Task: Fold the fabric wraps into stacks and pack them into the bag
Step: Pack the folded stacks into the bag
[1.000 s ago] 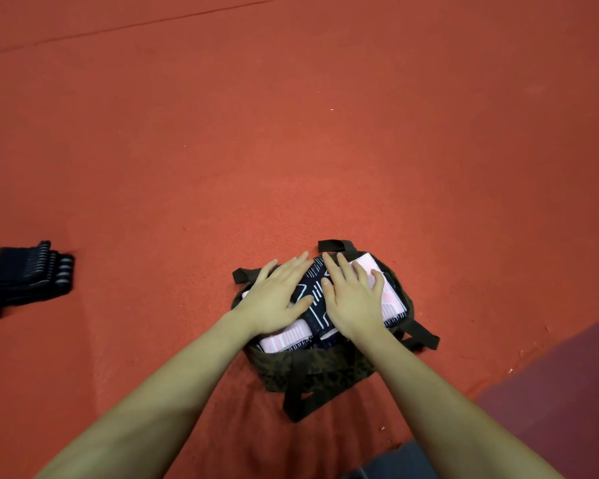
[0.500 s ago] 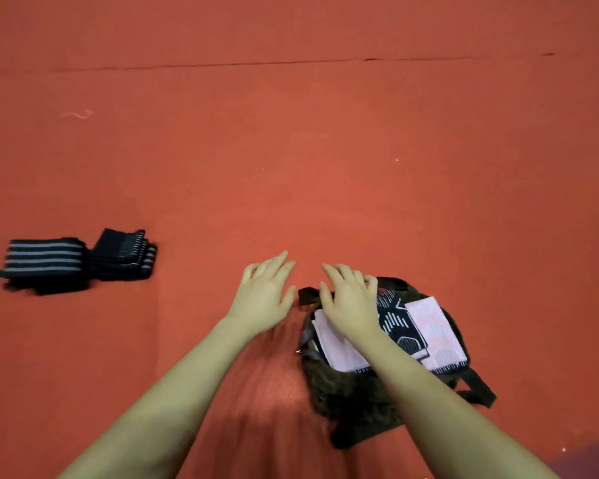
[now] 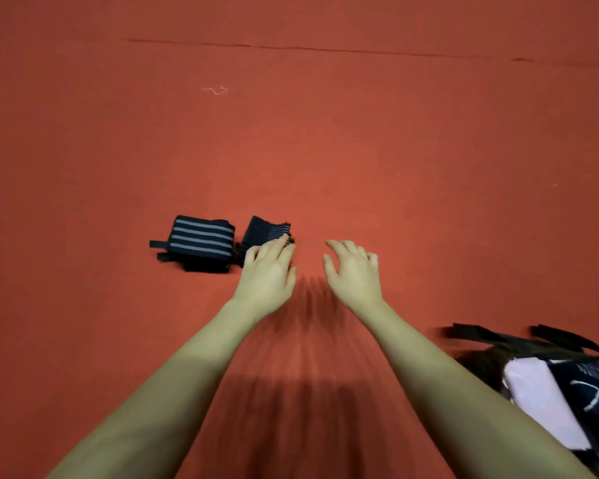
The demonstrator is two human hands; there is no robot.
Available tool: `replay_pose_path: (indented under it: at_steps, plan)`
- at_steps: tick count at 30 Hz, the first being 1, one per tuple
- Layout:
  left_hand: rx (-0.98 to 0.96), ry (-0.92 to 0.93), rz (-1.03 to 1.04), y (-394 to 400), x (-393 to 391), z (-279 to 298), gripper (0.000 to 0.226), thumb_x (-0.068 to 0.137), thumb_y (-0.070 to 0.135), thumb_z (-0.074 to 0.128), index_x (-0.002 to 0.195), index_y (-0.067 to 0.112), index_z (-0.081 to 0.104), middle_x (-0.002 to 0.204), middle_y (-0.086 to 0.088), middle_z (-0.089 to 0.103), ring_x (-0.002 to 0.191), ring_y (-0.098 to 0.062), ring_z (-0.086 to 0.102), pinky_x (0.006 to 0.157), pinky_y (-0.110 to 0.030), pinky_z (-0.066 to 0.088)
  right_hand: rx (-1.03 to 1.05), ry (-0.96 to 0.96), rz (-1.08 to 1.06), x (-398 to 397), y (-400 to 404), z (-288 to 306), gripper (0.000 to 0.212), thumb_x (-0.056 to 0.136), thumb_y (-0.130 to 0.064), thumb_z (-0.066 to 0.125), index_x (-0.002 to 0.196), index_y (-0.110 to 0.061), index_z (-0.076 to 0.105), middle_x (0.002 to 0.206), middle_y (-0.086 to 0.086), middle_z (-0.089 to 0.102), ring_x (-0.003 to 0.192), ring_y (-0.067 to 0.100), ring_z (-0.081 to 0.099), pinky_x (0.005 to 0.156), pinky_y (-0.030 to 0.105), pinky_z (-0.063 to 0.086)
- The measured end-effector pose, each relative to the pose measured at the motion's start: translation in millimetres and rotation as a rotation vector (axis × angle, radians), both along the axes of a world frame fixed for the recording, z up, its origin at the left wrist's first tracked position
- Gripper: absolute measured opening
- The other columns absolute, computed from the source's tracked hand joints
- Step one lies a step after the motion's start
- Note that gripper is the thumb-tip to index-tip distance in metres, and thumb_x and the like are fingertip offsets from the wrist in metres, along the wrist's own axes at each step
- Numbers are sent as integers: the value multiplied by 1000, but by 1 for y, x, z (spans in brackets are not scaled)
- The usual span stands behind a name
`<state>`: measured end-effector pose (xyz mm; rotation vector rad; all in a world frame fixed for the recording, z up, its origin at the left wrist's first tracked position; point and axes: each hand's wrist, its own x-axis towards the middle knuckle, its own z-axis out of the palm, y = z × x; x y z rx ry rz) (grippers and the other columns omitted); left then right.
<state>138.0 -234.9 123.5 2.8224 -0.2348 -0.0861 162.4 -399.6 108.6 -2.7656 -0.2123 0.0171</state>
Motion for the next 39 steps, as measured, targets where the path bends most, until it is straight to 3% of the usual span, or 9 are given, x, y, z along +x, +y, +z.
replay_pose_path:
  at_steps: [6, 12, 17, 20, 23, 26, 29, 34, 39]
  plan:
    - [83, 78, 72, 74, 39, -30, 50, 98, 27, 42, 145, 12, 35, 155, -4, 26, 142, -20, 21, 109, -37, 11, 46, 66, 50, 56, 85, -30, 41, 99, -32, 41, 137, -19, 46, 136, -1, 51, 123, 22, 46, 96, 34, 23]
    - [185, 146, 13, 95, 85, -64, 53, 102, 31, 29, 151, 16, 17, 159, -1, 11, 145, -20, 9, 113, -41, 6, -74, 259, 113, 111, 116, -72, 53, 100, -38, 37, 147, -17, 27, 151, 0, 34, 137, 21, 30, 109, 42, 13]
    - [266, 203, -38, 91, 110, -85, 55, 103, 31, 23, 153, 15, 3, 161, -2, 1, 147, -23, -1, 115, -46, -1, -177, 338, 201, 116, 108, -103, 44, 101, -37, 32, 143, -26, 35, 137, -2, 47, 128, 21, 36, 106, 44, 13]
    - [326, 244, -106, 87, 108, -94, 55, 104, 33, 20, 152, 13, 3, 160, -4, 8, 147, -24, -1, 115, -47, -3, -91, 288, 146, 101, 96, -111, 41, 100, -39, 35, 140, -31, 39, 129, -4, 49, 119, 19, 40, 98, 38, 15]
    - [378, 233, -136, 86, 106, -97, 55, 103, 34, 25, 151, 11, 9, 158, -7, 14, 147, -27, 0, 115, -48, -3, -135, 305, 145, 97, 90, -117, 55, 96, -49, 40, 145, -25, 31, 134, 1, 43, 123, 22, 37, 102, 40, 15]
    - [395, 246, -122, 84, 105, -98, 54, 102, 35, 30, 149, 12, 16, 159, -8, 13, 147, -27, -1, 115, -50, -2, -162, 386, 136, 103, 88, -120, 69, 91, -58, 43, 146, -19, 30, 149, 6, 31, 138, 23, 22, 110, 45, 7]
    - [424, 252, -147, 83, 106, -100, 52, 103, 36, 30, 148, 13, 18, 160, -7, 8, 147, -28, -3, 115, -51, -2, -166, 431, 173, 104, 89, -121, 65, 91, -58, 44, 143, -19, 36, 157, 5, 20, 146, 18, 8, 112, 49, -3]
    - [456, 226, -182, 82, 98, -104, 54, 104, 38, 24, 149, 10, 13, 160, -6, 0, 146, -27, -8, 115, -50, -6, -127, 358, 153, 89, 89, -122, 53, 93, -54, 44, 133, -19, 44, 147, -4, 40, 146, 19, 3, 111, 52, -9]
    - [429, 197, -175, 76, 86, -103, 48, 105, 33, 18, 148, 11, 19, 160, -5, 3, 147, -26, -7, 115, -48, -7, -48, 279, 82, 64, 91, -127, 44, 93, -49, 49, 124, -17, 48, 127, -3, 52, 135, 22, 27, 110, 45, -3]
